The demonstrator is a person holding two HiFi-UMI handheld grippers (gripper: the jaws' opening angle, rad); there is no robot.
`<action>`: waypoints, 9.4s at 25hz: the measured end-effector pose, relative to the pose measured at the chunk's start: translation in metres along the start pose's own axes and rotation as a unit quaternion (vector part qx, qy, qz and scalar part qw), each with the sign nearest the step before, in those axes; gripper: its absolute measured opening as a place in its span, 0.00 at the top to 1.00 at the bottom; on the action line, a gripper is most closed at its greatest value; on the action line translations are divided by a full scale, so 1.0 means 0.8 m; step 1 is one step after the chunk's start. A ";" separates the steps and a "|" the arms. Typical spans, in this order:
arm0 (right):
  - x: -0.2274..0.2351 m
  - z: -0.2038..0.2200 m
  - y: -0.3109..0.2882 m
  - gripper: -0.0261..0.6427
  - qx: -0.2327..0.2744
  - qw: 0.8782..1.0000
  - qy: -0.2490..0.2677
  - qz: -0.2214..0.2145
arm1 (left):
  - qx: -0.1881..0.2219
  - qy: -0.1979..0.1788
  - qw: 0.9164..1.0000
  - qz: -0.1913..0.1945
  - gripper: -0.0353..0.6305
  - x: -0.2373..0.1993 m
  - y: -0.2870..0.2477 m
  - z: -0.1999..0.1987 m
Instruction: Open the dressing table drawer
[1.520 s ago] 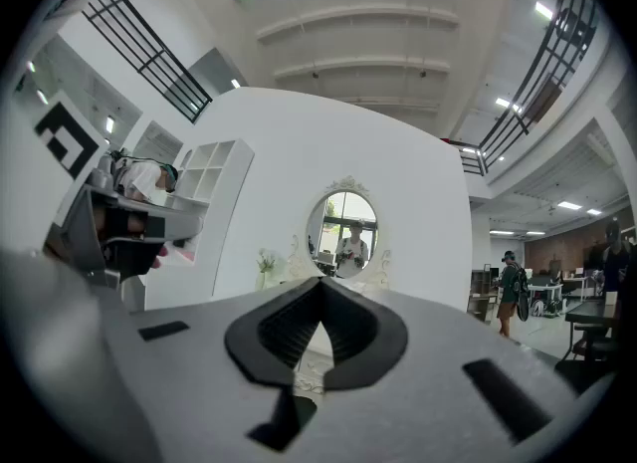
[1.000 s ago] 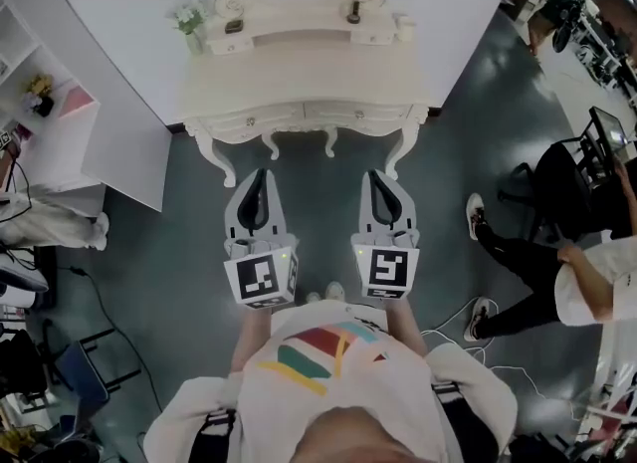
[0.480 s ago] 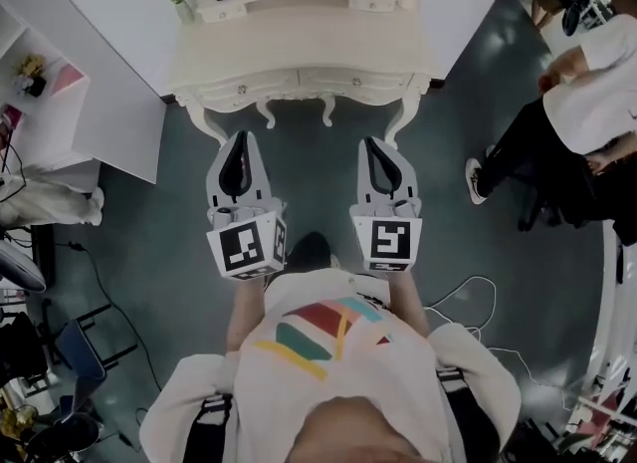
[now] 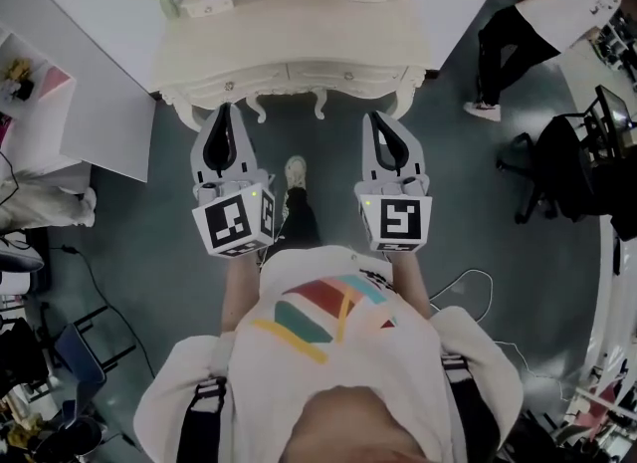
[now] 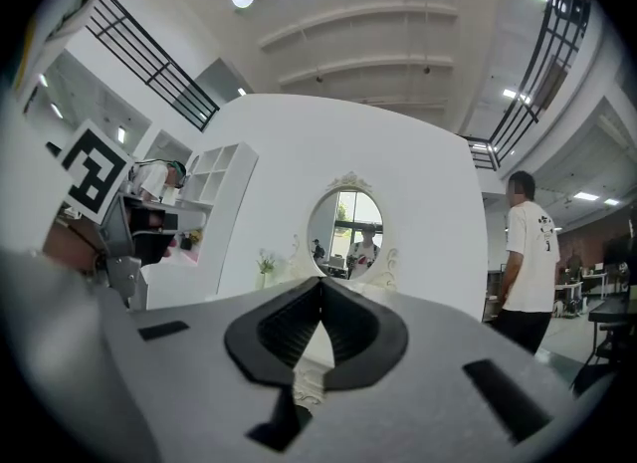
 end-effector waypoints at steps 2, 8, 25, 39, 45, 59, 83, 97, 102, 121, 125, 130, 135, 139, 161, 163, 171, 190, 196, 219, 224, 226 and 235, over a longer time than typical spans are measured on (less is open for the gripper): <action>0.005 0.004 -0.011 0.96 0.000 1.000 0.001 0.006 | 0.003 0.001 1.000 0.004 0.94 -0.004 -0.017 0.006; 0.004 0.015 -0.061 0.96 0.002 1.000 0.016 0.013 | 0.007 0.004 1.000 0.019 0.94 -0.017 -0.076 0.023; -0.033 0.039 -0.339 0.96 -0.029 0.999 0.034 0.007 | -0.025 0.028 0.998 0.052 0.94 -0.130 -0.308 0.093; -0.052 0.058 -0.574 0.96 -0.056 0.998 -0.009 0.007 | -0.041 0.021 0.995 0.088 0.94 -0.226 -0.519 0.113; -0.053 0.072 -0.626 0.96 -0.067 0.998 -0.018 -0.002 | -0.057 0.029 0.994 0.089 0.94 -0.235 -0.559 0.139; -0.057 0.076 -0.687 0.96 -0.058 0.997 -0.042 -0.042 | -0.060 0.020 0.996 0.065 0.94 -0.236 -0.619 0.154; 0.013 0.179 -0.700 0.83 -0.163 0.986 -0.029 -0.025 | -0.062 0.027 0.995 0.070 0.94 -0.207 -0.635 0.181; 0.131 0.329 -0.688 0.81 -0.283 0.956 0.020 0.073 | -0.076 0.014 0.993 0.086 0.93 -0.182 -0.646 0.195; 0.154 0.369 -0.693 0.80 -0.319 0.944 0.011 0.083 | -0.085 0.006 0.993 0.087 0.93 -0.177 -0.653 0.199; 0.156 0.456 -0.722 0.76 -0.392 0.917 -0.006 0.069 | -0.111 -0.008 0.991 0.074 0.93 -0.177 -0.659 0.217; 0.158 0.463 -0.722 0.76 -0.399 0.914 -0.005 0.069 | -0.111 -0.008 0.991 0.070 0.93 -0.178 -0.658 0.216; 0.162 0.469 -0.722 0.76 -0.405 0.912 -0.006 0.067 | -0.111 -0.010 0.991 0.068 0.94 -0.176 -0.658 0.215; 0.159 0.469 -0.722 0.79 -0.406 0.912 -0.007 0.056 | -0.109 -0.007 0.992 0.065 0.93 -0.175 -0.656 0.214; 0.155 0.471 -0.723 0.82 -0.407 0.912 -0.004 0.055 | -0.111 -0.007 0.992 0.065 0.94 -0.175 -0.655 0.214; 0.154 0.468 -0.709 0.83 -0.408 0.911 0.022 0.061 | -0.103 -0.003 0.992 0.069 0.94 -0.178 -0.644 0.204; 0.154 0.468 -0.706 0.83 -0.409 0.910 0.022 0.061 | -0.102 -0.003 0.992 0.069 0.94 -0.178 -0.643 0.203; 0.150 0.470 -0.694 0.83 -0.412 0.909 0.024 0.061 | -0.100 -0.002 0.993 0.066 0.94 -0.181 -0.636 0.201; 0.152 0.467 -0.685 0.83 -0.413 0.908 0.029 0.060 | -0.096 -0.004 0.993 0.069 0.93 -0.176 -0.628 0.195; 0.152 0.466 -0.680 0.83 -0.415 0.908 0.032 0.057 | -0.095 -0.002 0.993 0.068 0.94 -0.176 -0.627 0.193; 0.147 0.464 -0.659 0.83 -0.417 0.906 0.040 0.056 | -0.086 0.000 0.994 0.070 0.93 -0.179 -0.620 0.187; 0.145 0.462 -0.655 0.83 -0.419 0.905 0.043 0.057 | -0.085 0.001 0.994 0.071 0.93 -0.181 -0.618 0.187; 0.145 0.462 -0.653 0.83 -0.421 0.904 0.043 0.058 | -0.084 0.001 0.994 0.070 0.93 -0.182 -0.617 0.187; 0.143 0.461 -0.643 0.83 -0.420 0.905 0.042 0.060 | -0.080 0.004 0.994 0.074 0.93 -0.180 -0.614 0.186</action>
Point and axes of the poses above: the fingertips, and each gripper's own axes: y backward along the fingers, x to its right, z out of its underside, the point moved 2 cm from there along y, backward along the fingers, and after that the axes turned 12 degrees about z, right-handed, at the moved point
